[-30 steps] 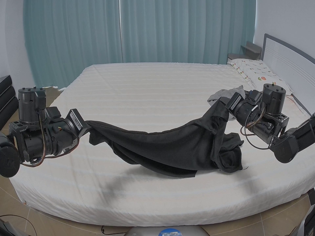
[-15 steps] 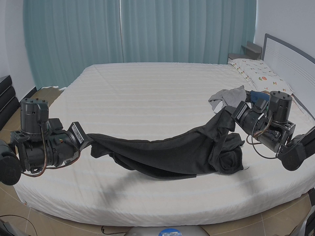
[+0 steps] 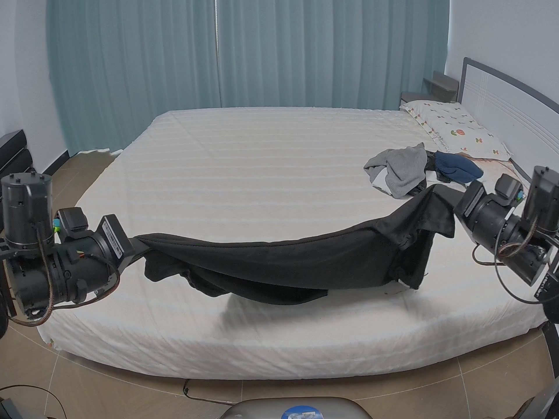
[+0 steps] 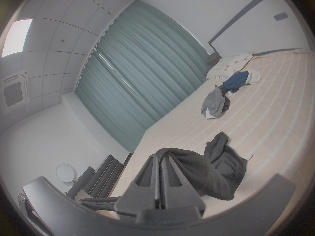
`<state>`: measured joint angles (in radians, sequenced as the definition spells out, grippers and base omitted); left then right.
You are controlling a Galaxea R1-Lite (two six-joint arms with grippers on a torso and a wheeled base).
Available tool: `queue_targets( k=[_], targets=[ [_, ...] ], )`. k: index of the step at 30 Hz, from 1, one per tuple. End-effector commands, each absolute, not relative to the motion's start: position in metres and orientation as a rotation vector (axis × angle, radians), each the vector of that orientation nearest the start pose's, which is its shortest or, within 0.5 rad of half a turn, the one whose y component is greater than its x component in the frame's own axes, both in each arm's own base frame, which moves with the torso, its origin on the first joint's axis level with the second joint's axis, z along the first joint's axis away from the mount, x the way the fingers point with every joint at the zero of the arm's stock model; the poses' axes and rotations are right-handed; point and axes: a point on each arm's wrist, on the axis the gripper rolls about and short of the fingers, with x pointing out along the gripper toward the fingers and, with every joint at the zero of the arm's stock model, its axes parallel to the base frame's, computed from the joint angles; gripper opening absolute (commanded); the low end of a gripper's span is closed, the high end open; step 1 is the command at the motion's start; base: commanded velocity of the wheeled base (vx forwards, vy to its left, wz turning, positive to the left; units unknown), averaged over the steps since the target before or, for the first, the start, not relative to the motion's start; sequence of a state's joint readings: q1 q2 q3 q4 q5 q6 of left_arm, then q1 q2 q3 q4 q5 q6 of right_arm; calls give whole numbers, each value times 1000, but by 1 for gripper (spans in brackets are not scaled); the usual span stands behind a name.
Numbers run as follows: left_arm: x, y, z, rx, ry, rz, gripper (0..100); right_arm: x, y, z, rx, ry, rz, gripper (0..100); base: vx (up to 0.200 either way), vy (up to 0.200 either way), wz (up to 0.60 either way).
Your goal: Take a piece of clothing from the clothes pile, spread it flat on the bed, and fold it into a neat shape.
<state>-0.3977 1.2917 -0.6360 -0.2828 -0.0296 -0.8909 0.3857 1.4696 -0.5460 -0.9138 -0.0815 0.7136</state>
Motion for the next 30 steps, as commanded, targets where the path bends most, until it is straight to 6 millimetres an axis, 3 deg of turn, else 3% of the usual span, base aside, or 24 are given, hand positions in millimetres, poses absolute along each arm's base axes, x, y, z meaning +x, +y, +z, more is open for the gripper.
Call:
queue_targets(
  k=[1,7,9,10,13,15,16,17,19,20,25,28,29,30],
  targets=[
    [160,-76,238,-806,397,-267,0,175,69,270,705,-77,351,0,0,0,0],
    [165,-74,290,-823,326,-273,0,166,63,354,732,-219,380,0,0,0,0],
    [165,-74,296,-826,317,-274,0,167,63,361,734,-230,382,0,0,0,0],
    [168,-72,307,-834,294,-273,0,169,62,378,737,-259,383,0,0,0,0],
    [197,-72,321,-839,286,-219,0,190,59,413,729,-286,343,0,0,0,0],
    [215,-71,322,-839,296,-181,0,209,60,421,719,-261,320,0,0,0,0],
    [215,-71,322,-839,296,-181,0,209,60,421,719,-261,320,0,0,0,0],
    [232,-73,318,-839,318,-150,0,231,63,420,717,-225,293,0,0,0,0],
    [233,-73,318,-839,319,-148,0,233,64,419,717,-223,290,0,0,0,0],
    [257,-75,305,-833,362,-107,0,274,71,403,707,-165,244,0,0,0,0],
    [293,-80,280,-830,431,-52,0,332,83,370,698,-82,200,0,0,0,0],
    [305,-80,274,-843,444,-33,0,348,87,359,696,-60,192,0,0,0,0],
    [320,-83,264,-851,472,-19,0,368,91,344,693,-42,184,0,200,0,0],
    [324,-82,261,-853,484,-20,0,375,94,338,693,-38,184,0,200,0,0]
  ],
)
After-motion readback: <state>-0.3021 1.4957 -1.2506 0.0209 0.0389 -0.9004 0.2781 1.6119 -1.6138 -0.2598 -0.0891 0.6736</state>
